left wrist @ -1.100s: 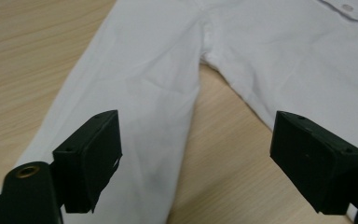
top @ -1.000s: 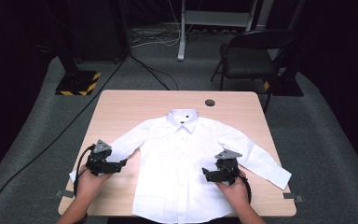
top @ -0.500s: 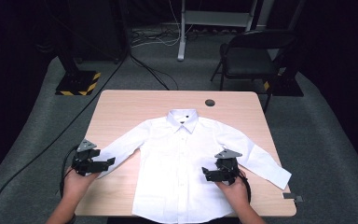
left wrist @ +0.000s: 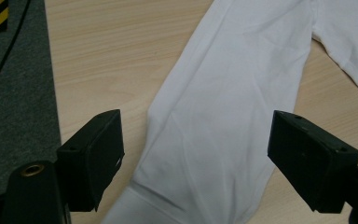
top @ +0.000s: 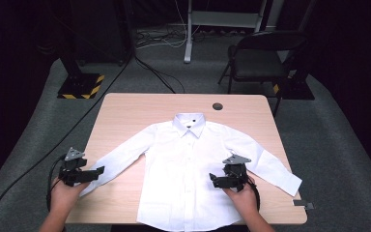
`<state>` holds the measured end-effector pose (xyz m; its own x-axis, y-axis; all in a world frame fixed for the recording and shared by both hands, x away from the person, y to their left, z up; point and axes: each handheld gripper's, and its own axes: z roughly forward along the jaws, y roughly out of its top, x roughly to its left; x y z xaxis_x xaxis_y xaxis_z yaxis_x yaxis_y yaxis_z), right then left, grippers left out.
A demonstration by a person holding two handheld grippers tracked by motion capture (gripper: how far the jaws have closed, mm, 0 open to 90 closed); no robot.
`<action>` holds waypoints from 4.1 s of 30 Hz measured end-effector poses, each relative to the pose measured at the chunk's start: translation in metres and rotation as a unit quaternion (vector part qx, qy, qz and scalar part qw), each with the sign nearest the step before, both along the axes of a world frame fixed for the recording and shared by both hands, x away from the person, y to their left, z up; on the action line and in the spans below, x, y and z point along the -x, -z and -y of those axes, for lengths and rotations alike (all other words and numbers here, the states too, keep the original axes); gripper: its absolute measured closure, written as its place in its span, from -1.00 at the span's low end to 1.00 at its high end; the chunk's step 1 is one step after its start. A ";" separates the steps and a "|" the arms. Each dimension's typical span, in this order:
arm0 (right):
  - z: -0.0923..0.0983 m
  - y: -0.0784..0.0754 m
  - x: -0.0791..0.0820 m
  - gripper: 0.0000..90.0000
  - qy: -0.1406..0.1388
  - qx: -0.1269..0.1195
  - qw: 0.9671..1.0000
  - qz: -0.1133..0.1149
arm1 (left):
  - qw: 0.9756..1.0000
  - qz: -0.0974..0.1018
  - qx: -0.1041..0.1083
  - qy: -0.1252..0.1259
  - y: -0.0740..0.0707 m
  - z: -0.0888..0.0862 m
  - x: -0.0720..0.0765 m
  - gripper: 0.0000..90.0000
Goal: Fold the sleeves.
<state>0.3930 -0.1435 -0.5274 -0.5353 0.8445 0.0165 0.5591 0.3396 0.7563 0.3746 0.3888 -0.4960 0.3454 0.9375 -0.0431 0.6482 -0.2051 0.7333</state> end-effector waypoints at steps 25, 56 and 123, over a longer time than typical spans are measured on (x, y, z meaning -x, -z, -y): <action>-0.005 0.000 0.001 -0.77 -0.012 0.001 1.000 -0.002 | 0.996 -0.063 -0.021 -0.066 0.017 -0.017 0.019 -0.69; -0.006 0.001 0.002 -0.77 -0.014 -0.001 1.000 -0.001 | 0.990 -0.092 -0.022 -0.104 0.028 -0.010 0.018 -0.71; -0.008 0.012 -0.001 -0.80 -0.016 0.023 1.000 -0.008 | 0.991 -0.028 0.040 -0.127 0.005 -0.028 -0.007 0.00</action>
<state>0.3943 -0.1356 -0.5393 -0.5627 0.8266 -0.0134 0.5594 0.3926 0.7300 0.3811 0.4164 -0.5008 0.0934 0.9866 -0.1337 0.7113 0.0279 0.7024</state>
